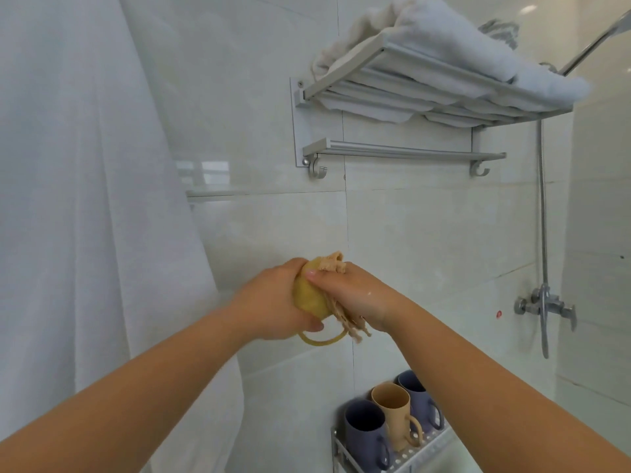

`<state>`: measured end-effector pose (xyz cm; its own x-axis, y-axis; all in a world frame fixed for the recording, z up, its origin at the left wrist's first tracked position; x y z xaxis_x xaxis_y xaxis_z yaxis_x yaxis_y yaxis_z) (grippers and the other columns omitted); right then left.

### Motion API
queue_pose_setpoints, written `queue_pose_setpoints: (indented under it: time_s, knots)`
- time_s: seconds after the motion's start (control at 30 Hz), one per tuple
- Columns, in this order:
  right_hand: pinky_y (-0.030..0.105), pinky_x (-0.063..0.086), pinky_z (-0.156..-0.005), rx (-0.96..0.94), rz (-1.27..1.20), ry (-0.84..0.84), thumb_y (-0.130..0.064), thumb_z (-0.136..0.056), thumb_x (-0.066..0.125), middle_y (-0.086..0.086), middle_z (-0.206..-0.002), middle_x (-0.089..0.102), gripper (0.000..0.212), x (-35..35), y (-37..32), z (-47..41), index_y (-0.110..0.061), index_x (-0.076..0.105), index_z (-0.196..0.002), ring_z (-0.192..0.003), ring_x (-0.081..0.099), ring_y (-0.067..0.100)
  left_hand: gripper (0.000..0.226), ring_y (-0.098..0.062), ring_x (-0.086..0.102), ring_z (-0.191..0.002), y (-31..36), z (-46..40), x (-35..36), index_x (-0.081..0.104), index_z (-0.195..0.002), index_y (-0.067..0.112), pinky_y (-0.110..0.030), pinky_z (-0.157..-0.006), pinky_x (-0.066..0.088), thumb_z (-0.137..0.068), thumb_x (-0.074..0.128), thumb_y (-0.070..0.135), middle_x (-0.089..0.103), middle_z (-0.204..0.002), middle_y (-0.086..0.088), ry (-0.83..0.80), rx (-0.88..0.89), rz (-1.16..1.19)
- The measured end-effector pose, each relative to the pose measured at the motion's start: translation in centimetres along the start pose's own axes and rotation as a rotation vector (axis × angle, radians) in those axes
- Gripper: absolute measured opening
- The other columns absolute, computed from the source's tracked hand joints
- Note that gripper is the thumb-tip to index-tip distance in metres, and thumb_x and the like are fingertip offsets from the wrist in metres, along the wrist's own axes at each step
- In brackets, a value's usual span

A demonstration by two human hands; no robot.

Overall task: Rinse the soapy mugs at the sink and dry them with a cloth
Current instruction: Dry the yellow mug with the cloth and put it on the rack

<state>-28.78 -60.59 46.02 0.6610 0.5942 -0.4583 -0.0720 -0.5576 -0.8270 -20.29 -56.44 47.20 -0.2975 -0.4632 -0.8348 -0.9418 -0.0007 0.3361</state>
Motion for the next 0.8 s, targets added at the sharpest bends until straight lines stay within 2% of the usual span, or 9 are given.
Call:
queue_pose_setpoints:
  time_s: [0.07, 0.1, 0.27, 0.33, 0.5, 0.57, 0.63, 0.73, 0.8]
  knots:
    - [0.043, 0.047, -0.101, 0.019, -0.067, 0.042, -0.042, -0.095, 0.05, 0.005, -0.104, 0.073, 0.035, -0.2, 0.3, 0.0, -0.014, 0.069, -0.106, -0.101, 0.068, 0.018, 0.07, -0.017, 0.059, -0.098, 0.7, 0.1, 0.4, 0.046, -0.117, 0.032, -0.037, -0.082, 0.051, -0.06, 0.084, 0.041, 0.059, -0.109, 0.01, 0.081, 0.067, -0.095]
    - [0.044, 0.048, -0.1, 0.025, -0.084, 0.042, -0.044, -0.093, 0.051, 0.005, -0.103, 0.073, 0.037, -0.1, 0.5, -0.1, -0.014, 0.07, -0.104, -0.1, 0.068, 0.019, 0.07, -0.016, 0.059, -0.098, 0.6, 0.0, 0.7, 0.046, -0.117, 0.032, -0.037, -0.083, 0.051, -0.059, 0.085, 0.04, 0.059, -0.109, 0.009, 0.048, 0.076, -0.065]
    - [0.049, 0.049, -0.096, -0.011, 0.143, -0.04, -0.051, -0.089, 0.052, 0.015, -0.103, 0.07, 0.038, 0.7, -0.3, 0.4, -0.021, 0.069, -0.105, -0.099, 0.066, 0.031, 0.083, -0.016, 0.067, -0.103, -1.6, 0.4, 2.4, 0.056, -0.123, 0.025, -0.038, -0.094, 0.054, -0.047, 0.086, 0.042, 0.068, -0.113, 0.003, -0.47, -0.078, 0.362]
    - [0.045, 0.05, -0.095, -0.026, 0.182, -0.1, -0.048, -0.093, 0.052, 0.013, -0.105, 0.069, 0.036, 1.4, -0.9, 0.7, -0.019, 0.068, -0.108, -0.1, 0.065, 0.028, 0.078, -0.018, 0.068, -0.102, -1.7, 0.7, 2.6, 0.06, -0.119, 0.024, -0.041, -0.094, 0.054, -0.046, 0.085, 0.043, 0.071, -0.111, 0.002, -0.516, -0.063, 0.395]
    - [0.034, 0.05, -0.093, 0.033, 0.09, -0.076, -0.045, -0.098, 0.045, 0.005, -0.106, 0.068, 0.033, 1.4, -0.2, 0.7, -0.019, 0.063, -0.108, -0.102, 0.064, 0.021, 0.08, -0.012, 0.063, -0.097, -1.7, 0.4, 1.7, 0.05, -0.119, 0.031, -0.038, -0.085, 0.056, -0.051, 0.091, 0.036, 0.063, -0.107, 0.01, -0.155, -0.023, 0.206]
    - [0.034, 0.052, -0.091, 0.099, -0.095, -0.045, -0.045, -0.097, 0.047, 0.001, -0.104, 0.067, 0.025, 1.8, 0.9, 0.5, -0.025, 0.061, -0.106, -0.102, 0.064, 0.018, 0.079, -0.013, 0.059, -0.099, -1.2, 0.4, 1.1, 0.047, -0.12, 0.033, -0.04, -0.084, 0.053, -0.054, 0.089, 0.036, 0.059, -0.108, 0.01, -0.017, 0.063, 0.093]
    - [0.035, 0.055, -0.085, 0.144, -0.266, -0.016, -0.043, -0.096, 0.051, 0.004, -0.097, 0.068, 0.026, 2.0, 1.5, 0.3, -0.022, 0.06, -0.107, -0.094, 0.067, 0.019, 0.078, -0.014, 0.056, -0.1, -1.0, 0.5, 0.5, 0.047, -0.119, 0.034, -0.04, -0.086, 0.05, -0.053, 0.088, 0.04, 0.056, -0.109, 0.01, 0.058, 0.131, 0.025]
    - [0.034, 0.054, -0.086, 0.065, -0.05, -0.046, -0.029, -0.092, 0.058, 0.009, -0.1, 0.068, 0.021, 2.4, 0.4, 0.4, -0.016, 0.062, -0.108, -0.091, 0.066, 0.018, 0.08, -0.013, 0.055, -0.1, -1.2, 0.7, -0.2, 0.046, -0.118, 0.034, -0.039, -0.087, 0.049, -0.052, 0.091, 0.037, 0.055, -0.109, 0.01, 0.088, 0.161, 0.059]
    - [0.024, 0.049, -0.066, -0.004, 0.18, -0.125, -0.018, -0.087, 0.057, 0.008, -0.081, 0.062, 0.009, 3.5, -0.5, 1.2, -0.01, 0.061, -0.087, -0.068, 0.057, 0.008, 0.082, -0.011, 0.054, -0.102, -1.0, 1.0, -0.8, 0.045, -0.118, 0.034, -0.036, -0.089, 0.048, -0.052, 0.093, 0.03, 0.053, -0.11, 0.012, 0.095, 0.189, 0.106]
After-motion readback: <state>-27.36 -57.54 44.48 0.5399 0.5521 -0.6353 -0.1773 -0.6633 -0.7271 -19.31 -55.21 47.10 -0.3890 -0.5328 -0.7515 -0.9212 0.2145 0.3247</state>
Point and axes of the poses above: each hand's wrist, its own z-axis away from the middle knuckle, its own x-axis out of the palm, y = z × x, the point moved 10 cm from there along -z, towards the middle knuckle
